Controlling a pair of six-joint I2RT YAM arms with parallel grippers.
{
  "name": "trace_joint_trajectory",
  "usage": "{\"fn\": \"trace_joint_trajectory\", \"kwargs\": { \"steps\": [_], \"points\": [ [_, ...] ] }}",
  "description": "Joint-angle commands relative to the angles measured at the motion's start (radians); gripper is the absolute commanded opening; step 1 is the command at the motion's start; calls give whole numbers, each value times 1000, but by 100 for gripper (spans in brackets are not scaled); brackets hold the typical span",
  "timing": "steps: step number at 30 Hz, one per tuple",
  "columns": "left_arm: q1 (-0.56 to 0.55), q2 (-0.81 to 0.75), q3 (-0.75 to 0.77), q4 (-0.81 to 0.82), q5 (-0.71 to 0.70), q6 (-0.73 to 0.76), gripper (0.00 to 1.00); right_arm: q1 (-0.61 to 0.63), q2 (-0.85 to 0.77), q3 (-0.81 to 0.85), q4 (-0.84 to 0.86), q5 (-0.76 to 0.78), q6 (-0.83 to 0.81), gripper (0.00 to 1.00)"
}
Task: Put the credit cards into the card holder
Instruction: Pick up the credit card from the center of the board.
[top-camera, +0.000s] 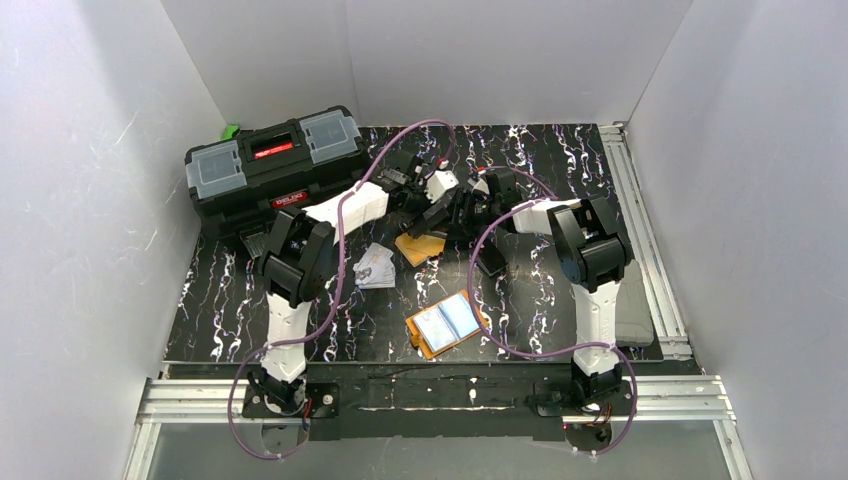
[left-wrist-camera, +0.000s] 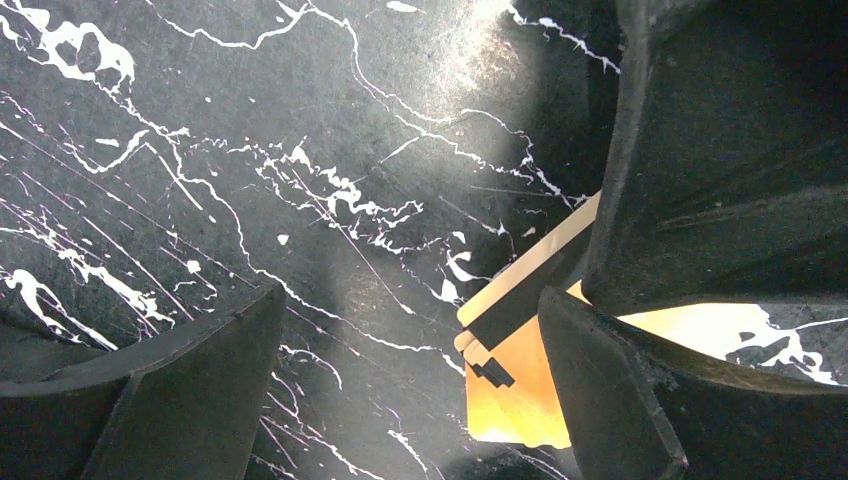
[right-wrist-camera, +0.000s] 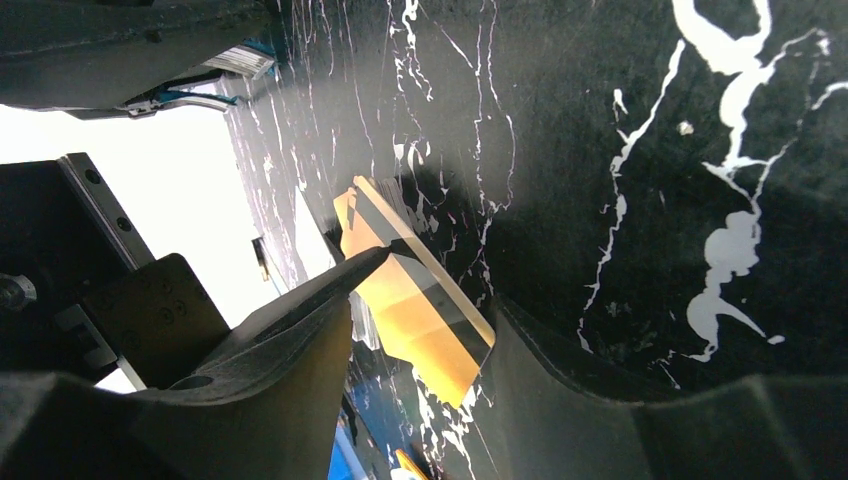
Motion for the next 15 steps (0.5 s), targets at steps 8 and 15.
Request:
{"fn": "trace_joint_trajectory", "kwargs": {
  "steps": [8,15],
  "points": [
    [6,-62,40,-64,12,-34,98,-1,-32,-51,-15,36,-17,44],
    [28,-165,-42,-122,42,-26,98,-5,-50,-60,-16,44,-21,30]
  ]
}}
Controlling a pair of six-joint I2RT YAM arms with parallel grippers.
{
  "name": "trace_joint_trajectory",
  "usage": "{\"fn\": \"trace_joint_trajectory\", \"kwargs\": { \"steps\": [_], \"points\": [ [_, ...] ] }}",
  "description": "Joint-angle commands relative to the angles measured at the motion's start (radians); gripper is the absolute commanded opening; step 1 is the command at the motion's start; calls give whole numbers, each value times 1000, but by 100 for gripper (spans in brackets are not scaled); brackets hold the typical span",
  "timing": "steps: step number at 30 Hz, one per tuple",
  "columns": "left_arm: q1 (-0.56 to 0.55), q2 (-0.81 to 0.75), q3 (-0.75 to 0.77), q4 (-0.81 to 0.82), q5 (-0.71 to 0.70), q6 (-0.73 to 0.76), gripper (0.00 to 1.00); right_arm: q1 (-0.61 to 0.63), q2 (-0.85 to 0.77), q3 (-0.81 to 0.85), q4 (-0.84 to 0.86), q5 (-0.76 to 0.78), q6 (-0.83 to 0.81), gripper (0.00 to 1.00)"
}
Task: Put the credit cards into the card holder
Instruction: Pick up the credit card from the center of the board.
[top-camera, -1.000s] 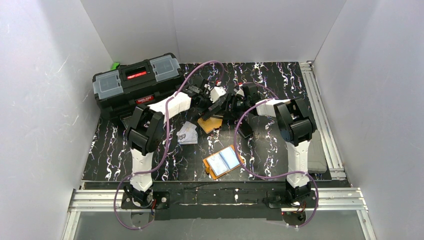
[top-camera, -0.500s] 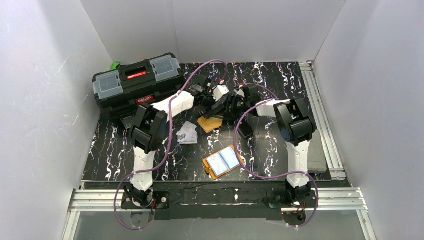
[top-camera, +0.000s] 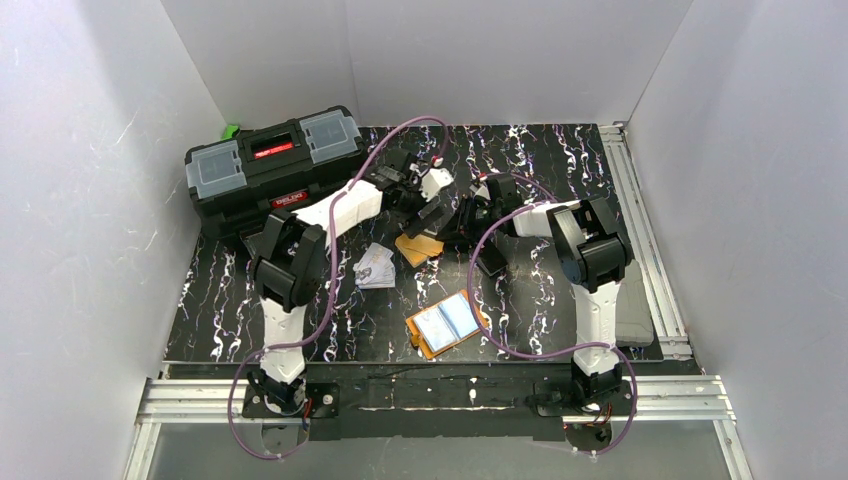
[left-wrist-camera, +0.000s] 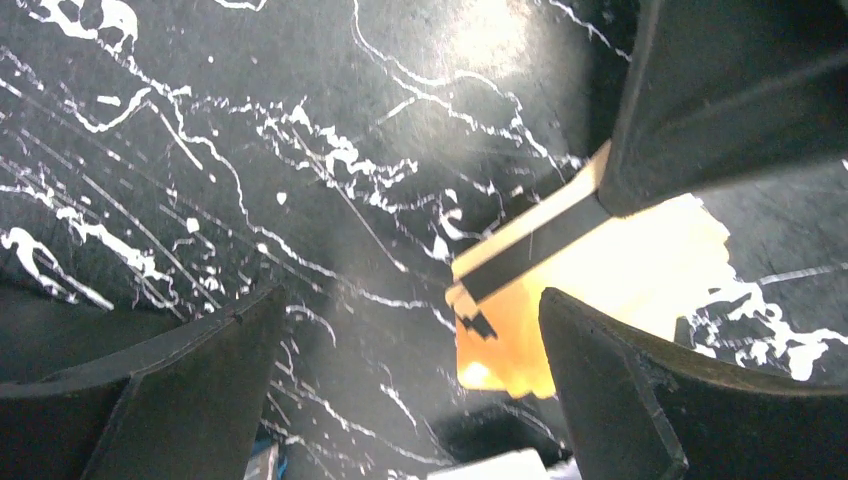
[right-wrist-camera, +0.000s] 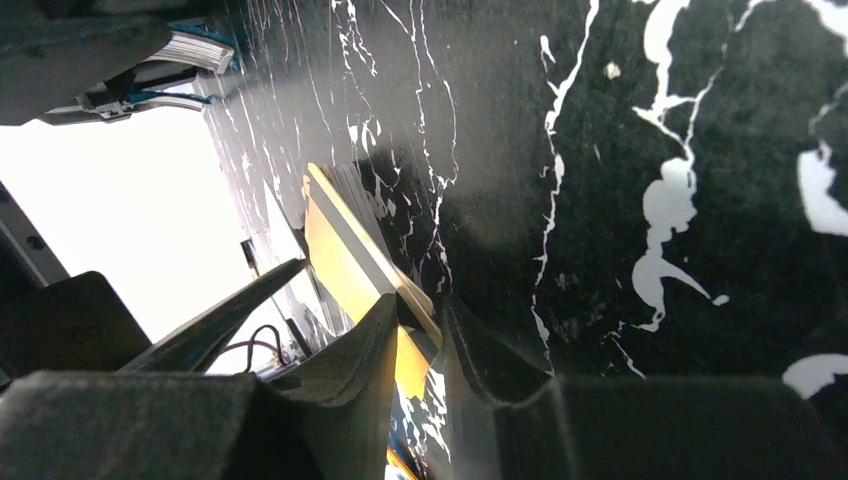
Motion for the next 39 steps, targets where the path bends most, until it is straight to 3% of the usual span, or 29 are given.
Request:
{"fn": "trace_joint_trajectory", "kwargs": {
  "steps": [1,9,15,33,39],
  "points": [
    [18,-154,-80,-70,40,10,98,-6,-53,-22,-17,27,-23,29],
    [17,-171,-215,-8,6,57,98,-7,-75,-48,-8,39,-37,29],
    [18,-133,-187,50,-45,40,98,-8,-87,-59,-15,47,-54,29],
    [18,-102,-174,40,-18,25,98,-8,-97,-54,-36,51,-72,30],
    [18,-79,-163,39,-31,32,91,-7,-112,-57,-57,55,-88,37]
  ]
}}
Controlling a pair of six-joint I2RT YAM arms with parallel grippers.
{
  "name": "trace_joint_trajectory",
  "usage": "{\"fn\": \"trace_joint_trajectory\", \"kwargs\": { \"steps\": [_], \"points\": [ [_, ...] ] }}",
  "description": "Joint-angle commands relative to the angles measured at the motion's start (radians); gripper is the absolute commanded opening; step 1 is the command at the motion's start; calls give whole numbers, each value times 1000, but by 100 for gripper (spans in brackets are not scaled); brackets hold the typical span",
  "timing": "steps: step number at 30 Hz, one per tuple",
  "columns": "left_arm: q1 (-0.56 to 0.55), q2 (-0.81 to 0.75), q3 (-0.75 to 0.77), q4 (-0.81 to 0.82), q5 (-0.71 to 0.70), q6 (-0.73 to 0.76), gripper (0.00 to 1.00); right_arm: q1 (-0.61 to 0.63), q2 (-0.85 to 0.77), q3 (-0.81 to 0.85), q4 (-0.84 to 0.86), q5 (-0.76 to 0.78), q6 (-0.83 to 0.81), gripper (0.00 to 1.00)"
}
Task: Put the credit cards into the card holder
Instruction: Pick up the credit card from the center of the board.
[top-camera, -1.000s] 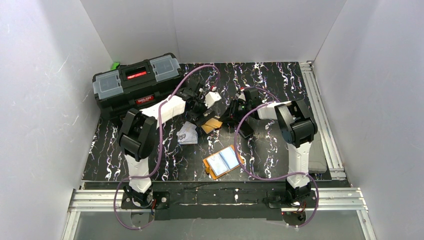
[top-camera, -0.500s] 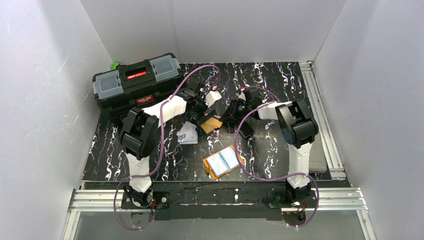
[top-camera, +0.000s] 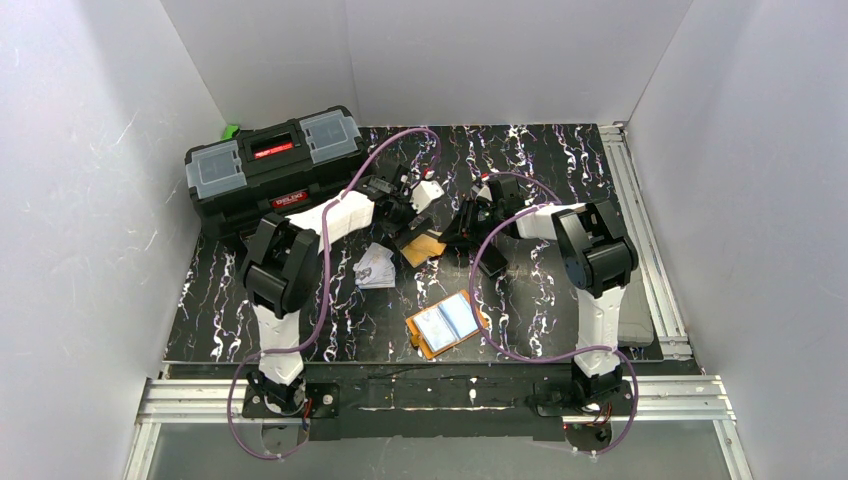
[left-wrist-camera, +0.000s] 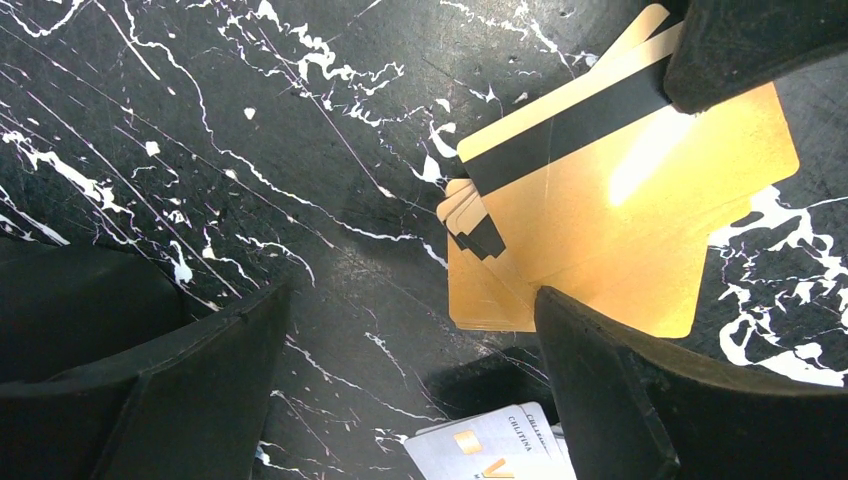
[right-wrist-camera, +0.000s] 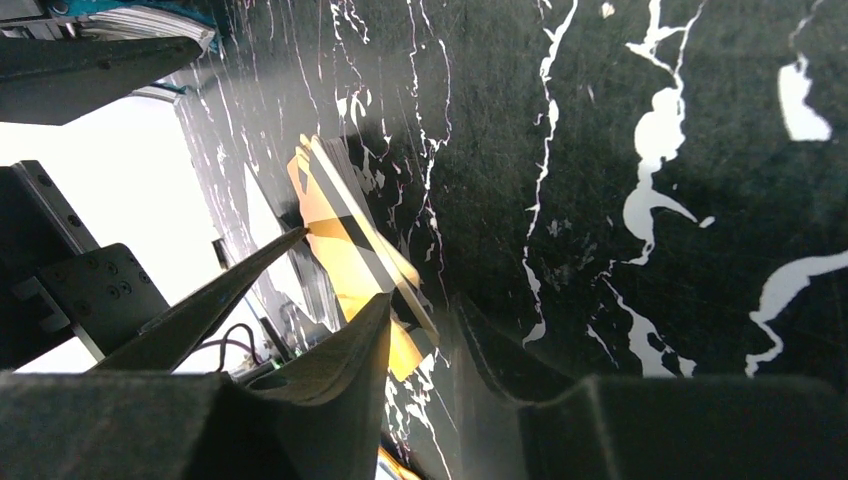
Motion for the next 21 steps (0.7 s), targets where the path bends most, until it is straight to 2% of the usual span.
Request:
{"fn": "trace_joint_trajectory", "kwargs": {
  "steps": [1,5,10,17,21],
  "points": [
    [1,25,21,-13,-11,-1,90,-7,-62,-15,-41,19,-42,41],
    [1,30,15,-15,-18,2,85,-9,-80,-29,-57,22,-48,48],
    [1,24,7,-19,-22,12,84,-14,-95,-42,-61,25,-47,48],
    [1,12,-10,-24,-19,15,84,-22,-104,-56,-35,22,-30,35],
    [1,9,-17,-23,-22,18,84,-30,-105,-55,-7,9,-11,34]
  ]
}}
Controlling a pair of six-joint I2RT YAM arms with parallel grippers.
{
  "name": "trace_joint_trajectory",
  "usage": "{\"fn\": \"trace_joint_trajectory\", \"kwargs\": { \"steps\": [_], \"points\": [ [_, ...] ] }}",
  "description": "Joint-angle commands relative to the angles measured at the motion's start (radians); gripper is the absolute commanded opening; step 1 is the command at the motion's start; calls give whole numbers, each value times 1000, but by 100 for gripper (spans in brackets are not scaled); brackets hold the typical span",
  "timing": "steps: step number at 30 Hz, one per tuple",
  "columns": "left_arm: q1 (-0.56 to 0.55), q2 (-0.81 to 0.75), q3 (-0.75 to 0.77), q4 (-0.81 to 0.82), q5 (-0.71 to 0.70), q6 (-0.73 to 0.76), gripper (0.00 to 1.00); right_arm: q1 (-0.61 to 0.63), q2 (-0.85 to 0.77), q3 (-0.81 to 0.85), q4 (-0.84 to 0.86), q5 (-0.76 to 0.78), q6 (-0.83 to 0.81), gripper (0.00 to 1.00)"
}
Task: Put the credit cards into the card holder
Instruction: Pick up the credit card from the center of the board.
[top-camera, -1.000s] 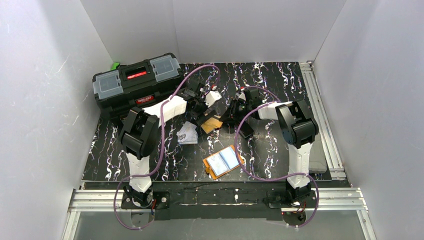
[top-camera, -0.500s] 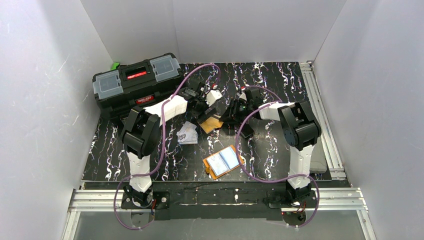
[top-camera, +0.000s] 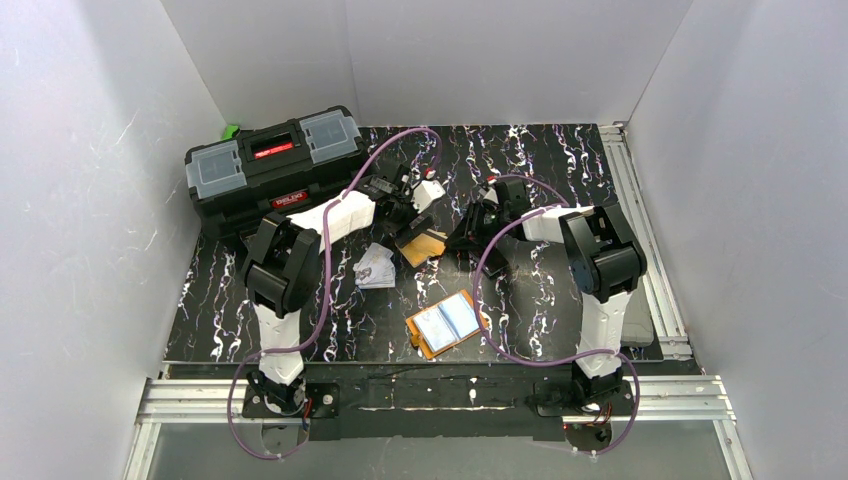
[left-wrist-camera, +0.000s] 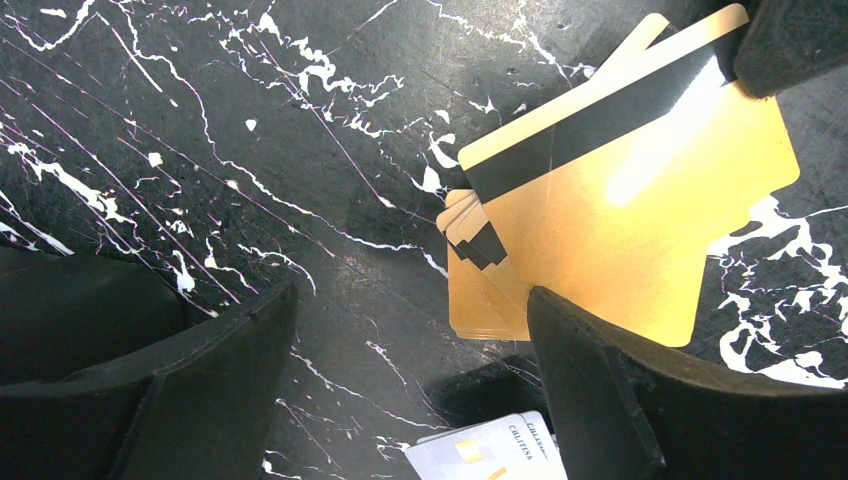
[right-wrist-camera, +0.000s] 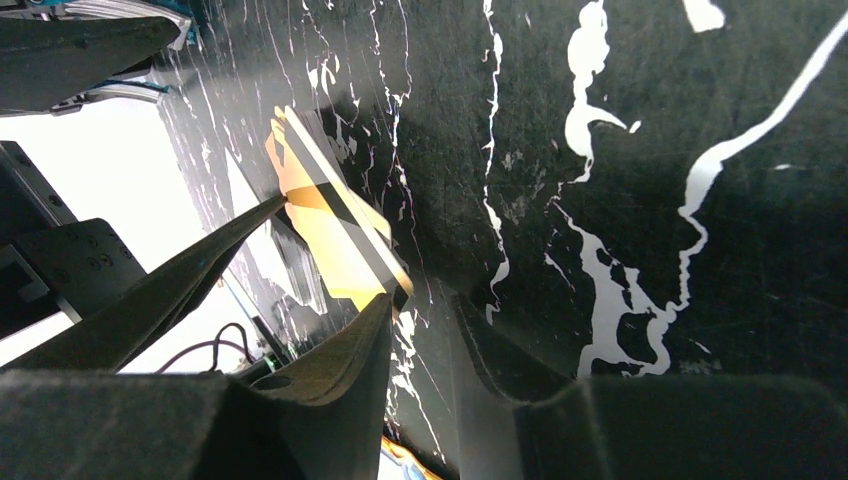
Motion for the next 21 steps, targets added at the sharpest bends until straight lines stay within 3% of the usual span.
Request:
{"fn": "trace_joint_trajectory", "kwargs": {
  "steps": [1,6,12,21],
  "points": [
    [1,-3,-28,-31,-16,16,84,-12,-43,1,47,-19,17,35],
    [1,-3,-28,-31,-17,16,84,-12,-26,4,114,-59,55,43],
    [1,3,-23,-29,-19,17,84,-7,-7,23,131,-74,66,43],
    [1,-3,-29,-30,-19,19,84,2,33,15,88,-60,35,30]
  ]
}}
